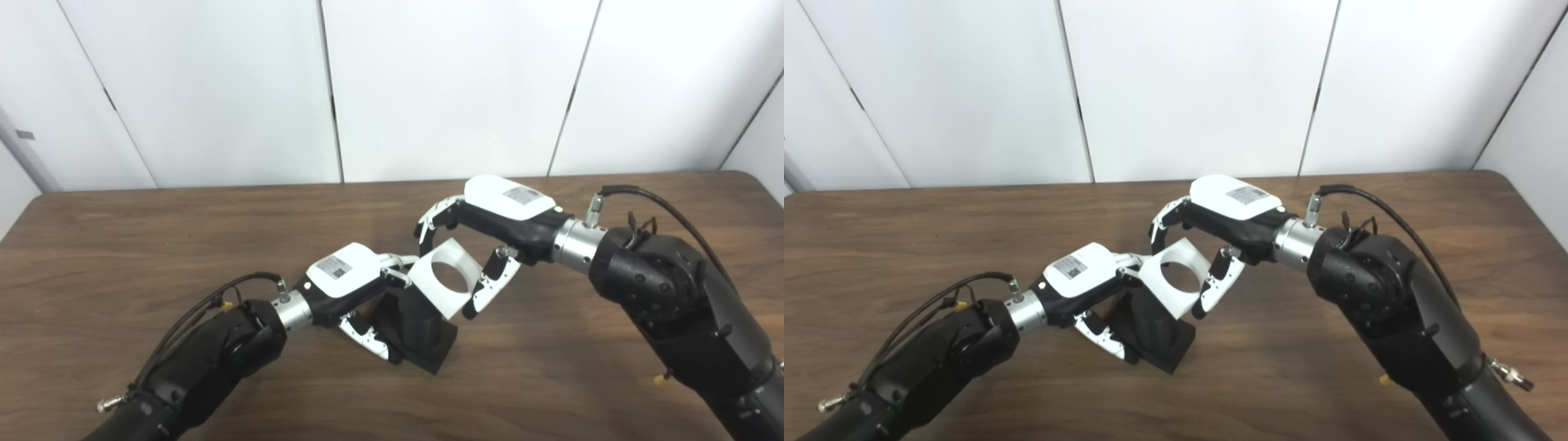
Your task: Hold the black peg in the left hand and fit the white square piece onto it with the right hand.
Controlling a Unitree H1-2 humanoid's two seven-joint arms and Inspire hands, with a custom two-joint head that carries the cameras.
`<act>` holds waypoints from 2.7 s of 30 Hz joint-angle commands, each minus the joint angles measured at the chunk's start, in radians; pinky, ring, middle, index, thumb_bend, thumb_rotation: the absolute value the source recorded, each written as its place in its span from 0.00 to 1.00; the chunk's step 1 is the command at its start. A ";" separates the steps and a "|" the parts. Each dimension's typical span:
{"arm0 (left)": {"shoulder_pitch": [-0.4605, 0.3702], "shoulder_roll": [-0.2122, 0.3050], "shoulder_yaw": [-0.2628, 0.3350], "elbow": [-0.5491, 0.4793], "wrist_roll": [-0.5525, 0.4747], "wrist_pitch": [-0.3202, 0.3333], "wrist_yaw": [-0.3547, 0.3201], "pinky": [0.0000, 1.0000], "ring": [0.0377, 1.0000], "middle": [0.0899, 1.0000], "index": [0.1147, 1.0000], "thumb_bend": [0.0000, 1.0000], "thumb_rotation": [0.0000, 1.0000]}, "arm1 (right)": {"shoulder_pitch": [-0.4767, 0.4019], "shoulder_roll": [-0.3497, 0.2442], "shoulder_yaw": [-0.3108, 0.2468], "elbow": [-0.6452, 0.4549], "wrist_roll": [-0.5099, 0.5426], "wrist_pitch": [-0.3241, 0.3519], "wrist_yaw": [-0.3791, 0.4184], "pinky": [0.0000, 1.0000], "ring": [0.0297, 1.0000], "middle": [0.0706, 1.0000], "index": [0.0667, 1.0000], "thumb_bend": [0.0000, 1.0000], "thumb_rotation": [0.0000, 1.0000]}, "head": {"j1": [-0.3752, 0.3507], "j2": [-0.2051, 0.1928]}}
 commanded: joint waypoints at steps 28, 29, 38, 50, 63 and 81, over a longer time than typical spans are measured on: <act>0.049 -0.009 -0.031 -0.006 0.075 0.046 -0.120 0.72 0.86 0.93 0.43 0.52 0.07 | 0.006 0.037 0.010 0.002 0.000 -0.034 -0.021 0.70 0.80 0.74 0.44 0.52 0.13 | 0.005 0.007; 0.050 -0.010 -0.030 -0.007 0.075 0.046 -0.121 0.71 0.86 0.93 0.43 0.52 0.07 | 0.007 0.038 0.010 0.004 0.000 -0.033 -0.021 0.70 0.80 0.74 0.44 0.52 0.13 | 0.006 0.008; 0.052 -0.013 -0.028 -0.008 0.085 0.037 -0.112 0.70 0.85 0.92 0.43 0.52 0.07 | 0.004 0.062 0.014 0.044 -0.013 -0.032 -0.029 0.69 0.80 0.74 0.44 0.52 0.13 | 0.008 0.008; 0.055 -0.018 -0.026 -0.018 0.084 0.049 -0.130 0.71 0.86 0.92 0.43 0.52 0.07 | -0.002 0.104 0.032 0.098 -0.020 -0.045 -0.053 0.67 0.80 0.75 0.44 0.52 0.13 | 0.009 0.013; 0.051 -0.015 -0.033 -0.043 0.118 0.074 -0.147 0.72 0.86 0.92 0.43 0.52 0.07 | -0.011 0.151 0.082 0.131 -0.048 -0.055 -0.044 0.69 0.79 0.74 0.44 0.52 0.14 | 0.011 0.018; 0.057 -0.017 -0.017 -0.031 0.096 0.053 -0.133 0.70 0.83 0.94 0.43 0.52 0.07 | -0.031 0.085 0.174 0.137 -0.084 0.020 0.102 0.68 0.81 0.82 0.71 0.93 0.41 | 0.006 0.022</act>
